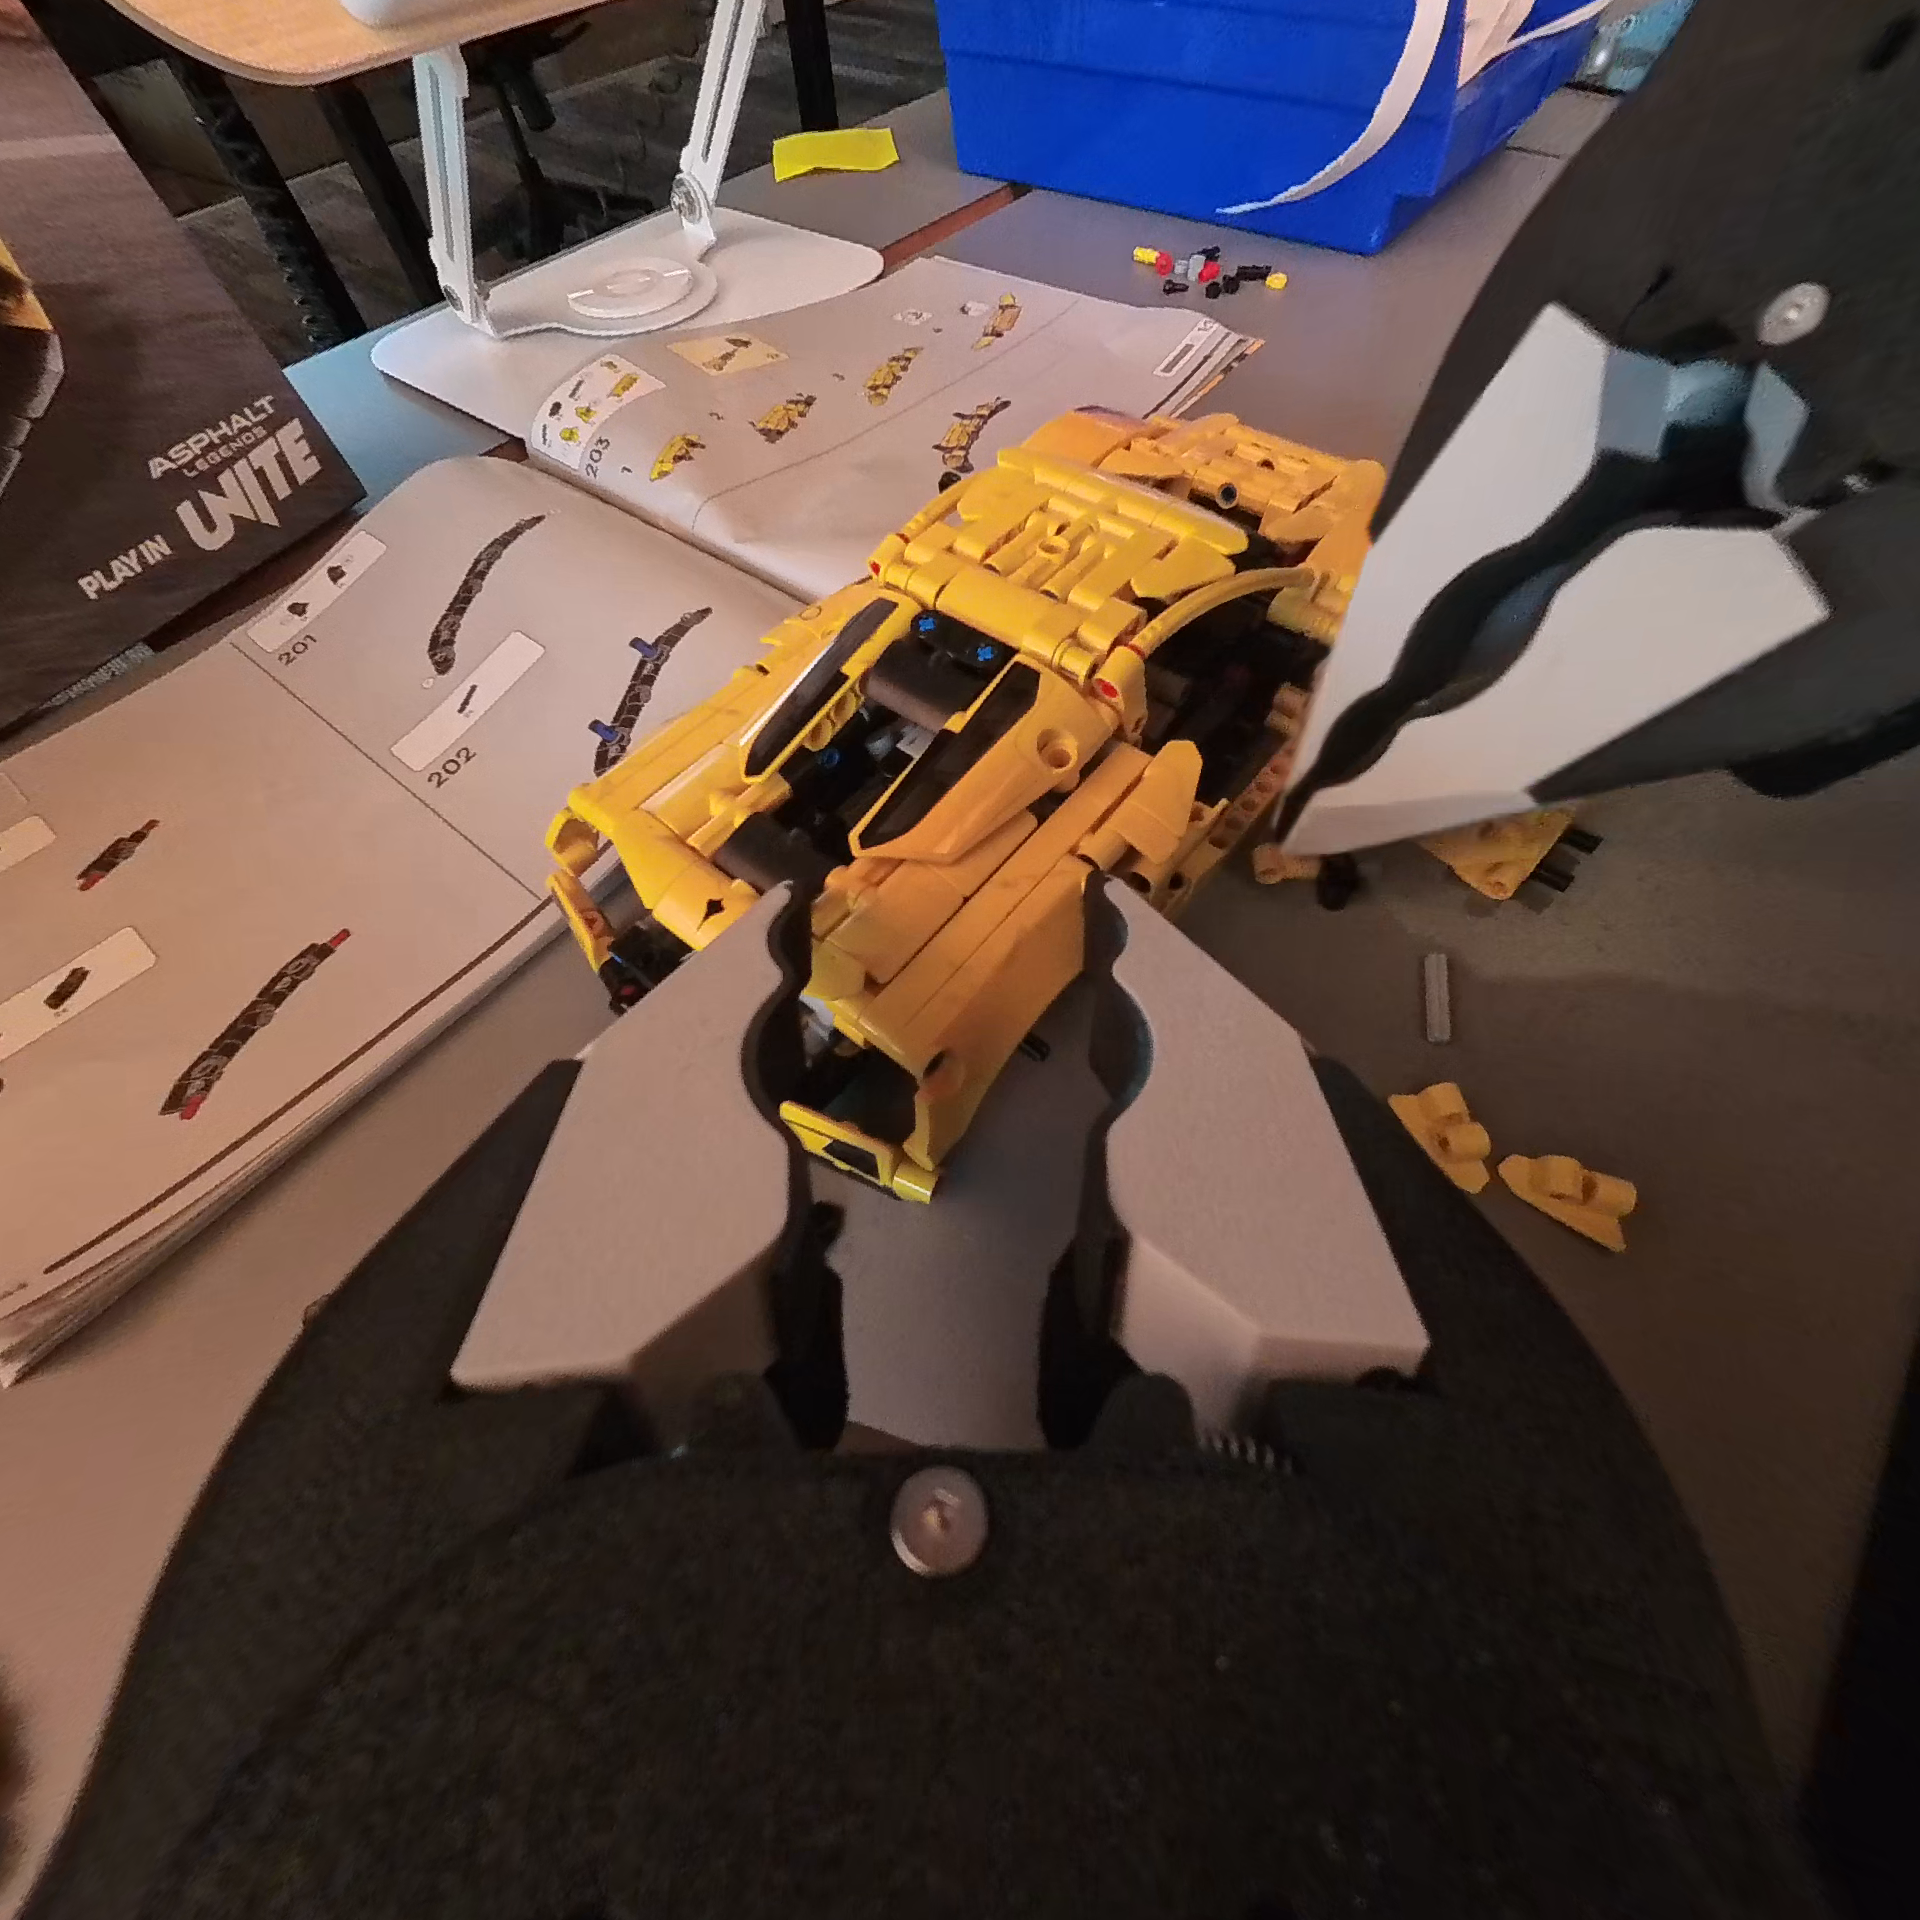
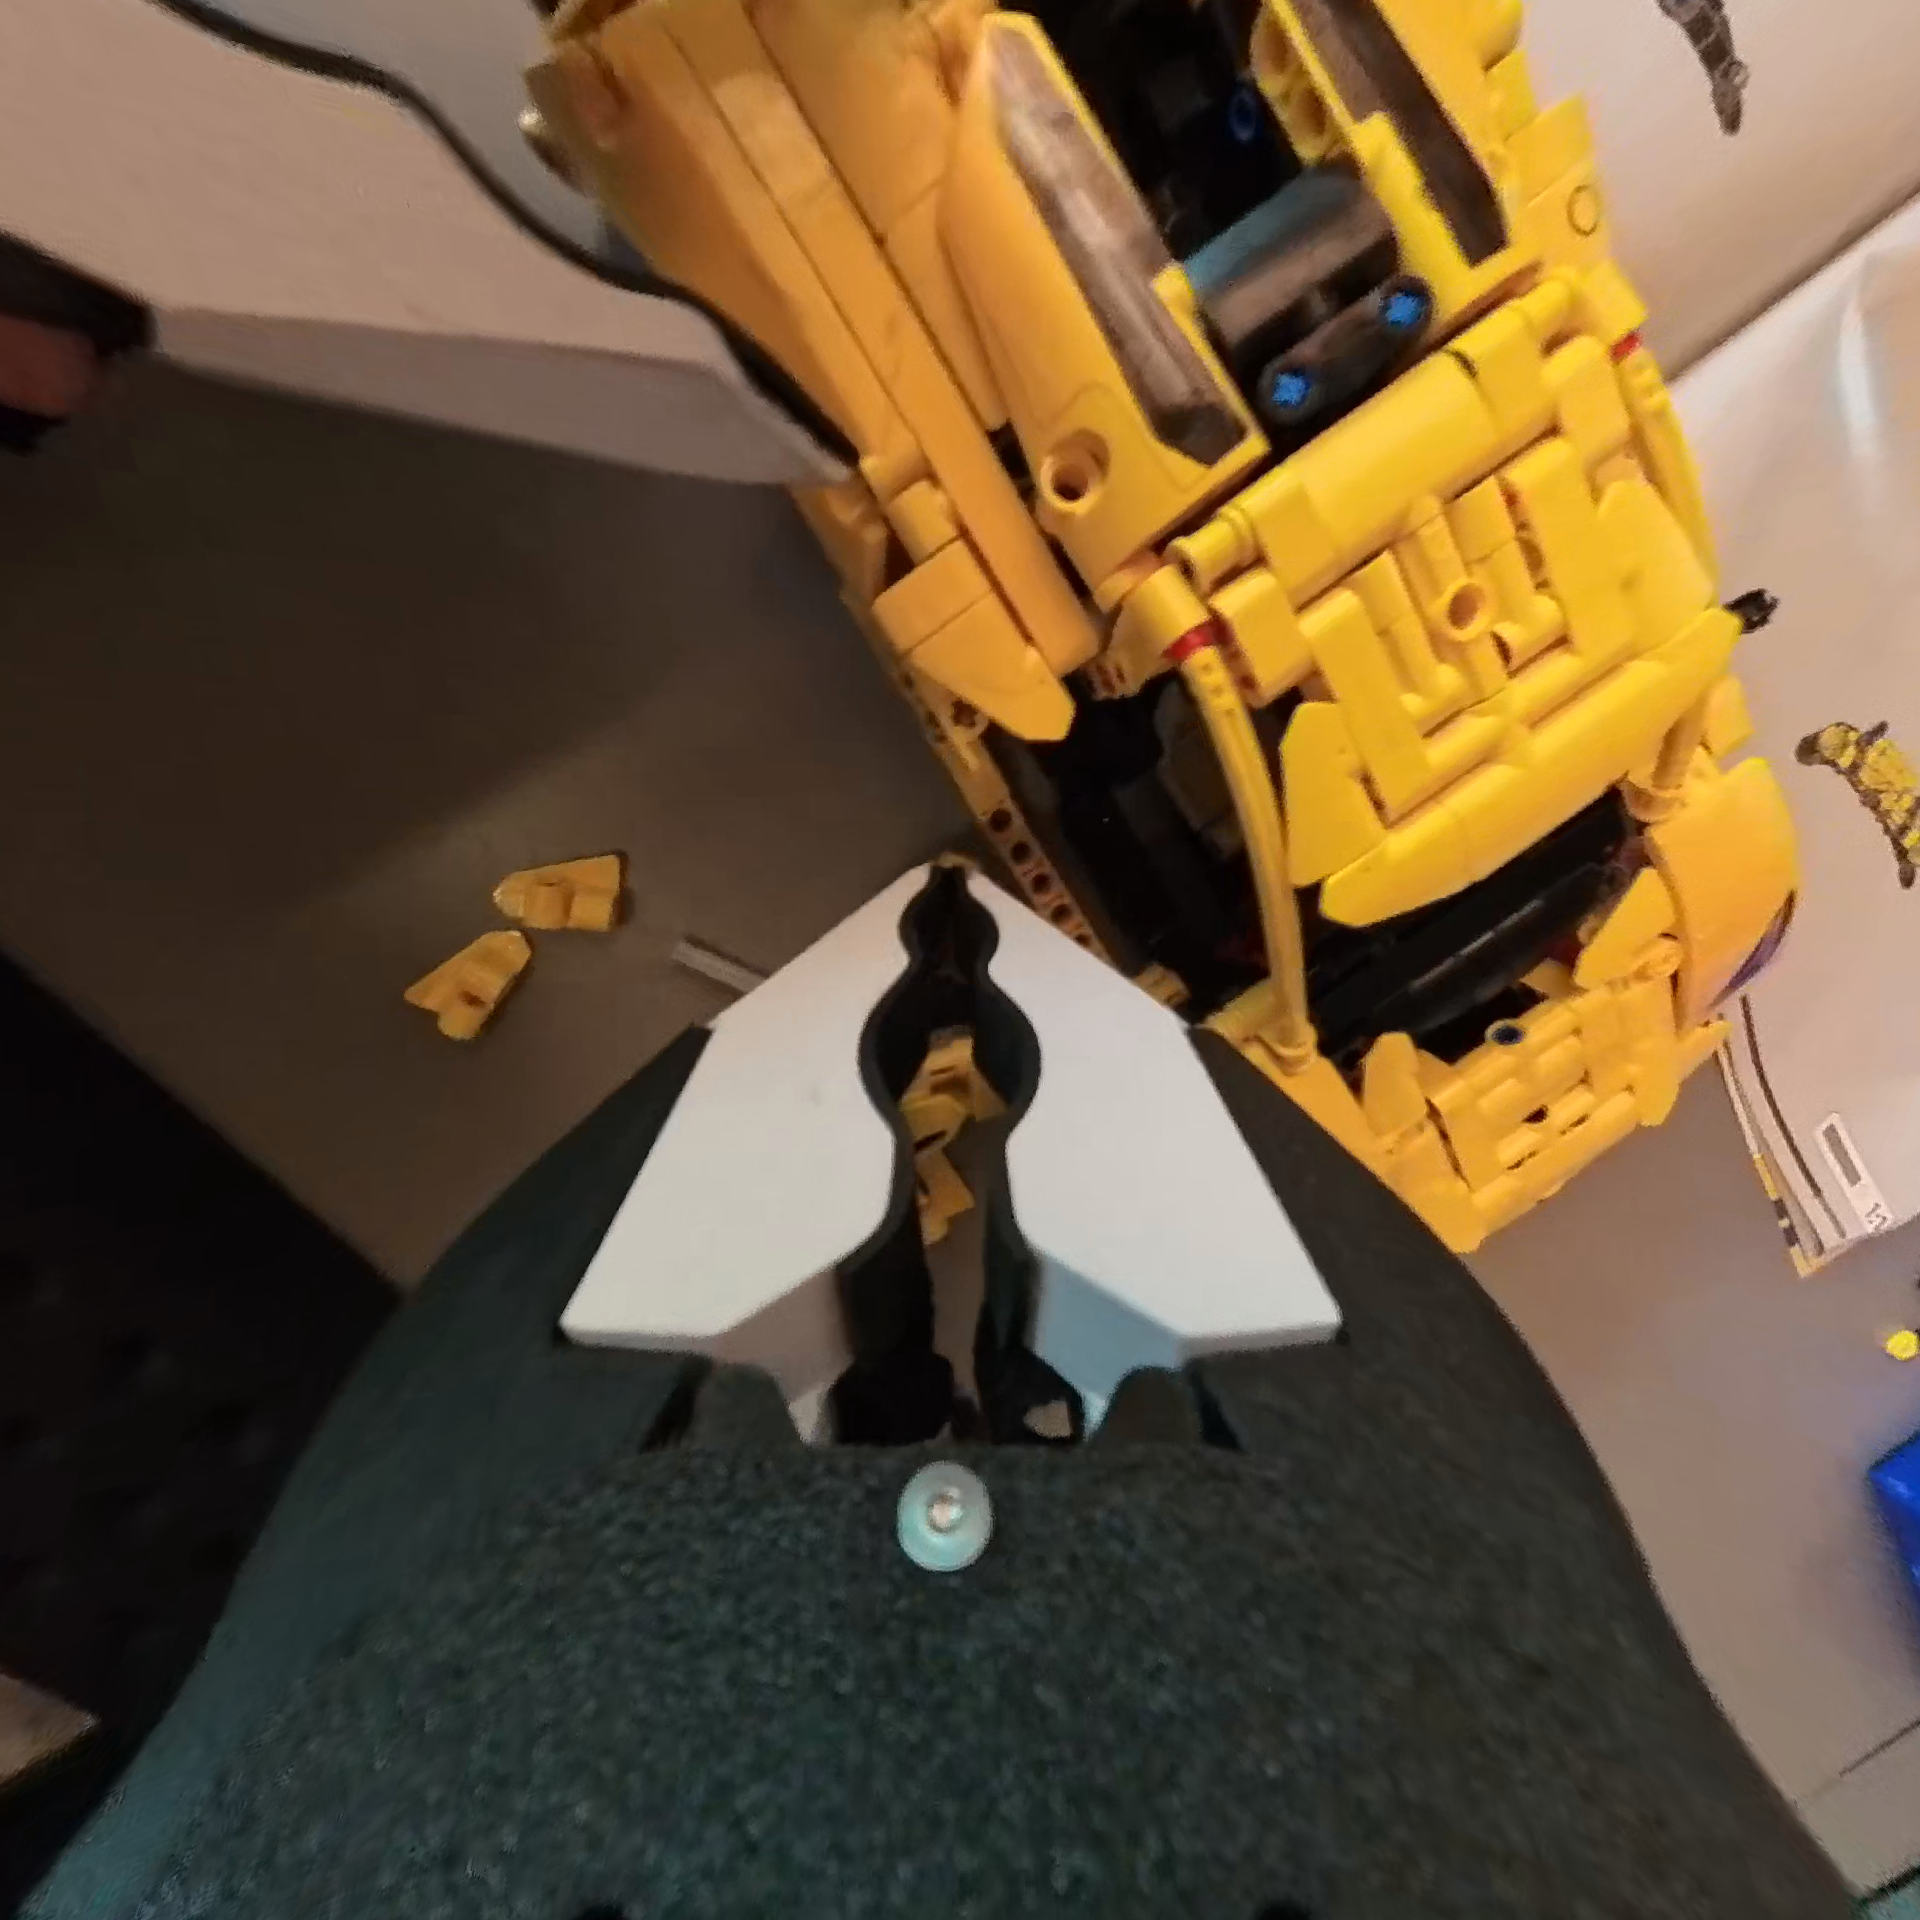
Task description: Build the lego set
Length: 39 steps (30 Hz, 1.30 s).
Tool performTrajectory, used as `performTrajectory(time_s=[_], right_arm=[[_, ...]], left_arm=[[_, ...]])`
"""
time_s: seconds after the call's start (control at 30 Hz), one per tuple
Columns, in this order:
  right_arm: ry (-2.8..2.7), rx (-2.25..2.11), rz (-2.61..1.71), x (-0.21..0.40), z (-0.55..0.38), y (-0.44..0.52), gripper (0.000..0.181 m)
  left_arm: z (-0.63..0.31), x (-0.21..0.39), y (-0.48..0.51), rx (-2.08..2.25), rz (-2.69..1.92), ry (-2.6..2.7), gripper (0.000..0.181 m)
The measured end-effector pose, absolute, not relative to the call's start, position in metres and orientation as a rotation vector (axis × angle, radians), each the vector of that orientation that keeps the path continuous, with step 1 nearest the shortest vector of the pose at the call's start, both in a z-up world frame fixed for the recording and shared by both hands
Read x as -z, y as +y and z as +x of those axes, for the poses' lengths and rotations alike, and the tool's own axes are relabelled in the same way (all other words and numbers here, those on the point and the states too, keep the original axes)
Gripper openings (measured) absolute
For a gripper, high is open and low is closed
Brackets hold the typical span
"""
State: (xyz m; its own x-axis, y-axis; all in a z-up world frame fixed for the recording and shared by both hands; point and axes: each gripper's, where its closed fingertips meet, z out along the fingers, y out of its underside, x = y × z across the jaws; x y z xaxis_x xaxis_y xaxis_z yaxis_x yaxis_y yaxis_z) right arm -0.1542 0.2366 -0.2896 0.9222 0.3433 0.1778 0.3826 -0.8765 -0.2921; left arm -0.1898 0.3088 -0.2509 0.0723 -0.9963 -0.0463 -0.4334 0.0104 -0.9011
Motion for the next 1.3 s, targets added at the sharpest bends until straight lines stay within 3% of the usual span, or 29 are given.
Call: performTrajectory(time_s=[0.17,0.37,0.47,0.57,0.87,1.07,1.2,1.3], right_arm=[[-0.586,0.082,-2.725,0.285,-0.172,0.228,0.0],[-0.5,0.191,-2.824,0.296,-0.157,0.231,0.029],[-0.431,0.161,-2.9,0.3,-0.155,0.229,0.026],[-0.436,0.128,-2.945,0.305,-0.158,0.228,0.007],[-0.891,-0.221,-2.788,0.282,-0.211,0.174,0.007],[-0.761,-0.215,-2.872,0.305,-0.184,0.145,0.008],[-0.714,-0.166,-2.706,0.285,-0.172,0.159,0.022],[-0.569,-0.069,-2.713,0.279,-0.138,0.163,0.02]], left_arm=[[-0.19,0.251,0.309,0.887,-1.545,1.475,0.053],[-0.19,0.251,0.309,0.889,-1.545,1.474,0.052],[-0.19,0.251,0.309,0.891,-1.547,1.473,0.052],[-0.19,0.251,0.309,0.889,-1.547,1.475,0.052],[-0.19,0.251,0.309,0.896,-1.548,1.473,0.052],[-0.19,0.251,0.309,0.89,-1.544,1.475,0.052],[-0.19,0.251,0.31,0.907,-1.551,1.465,0.052],[-0.19,0.251,0.31,0.91,-1.553,1.463,0.052]])
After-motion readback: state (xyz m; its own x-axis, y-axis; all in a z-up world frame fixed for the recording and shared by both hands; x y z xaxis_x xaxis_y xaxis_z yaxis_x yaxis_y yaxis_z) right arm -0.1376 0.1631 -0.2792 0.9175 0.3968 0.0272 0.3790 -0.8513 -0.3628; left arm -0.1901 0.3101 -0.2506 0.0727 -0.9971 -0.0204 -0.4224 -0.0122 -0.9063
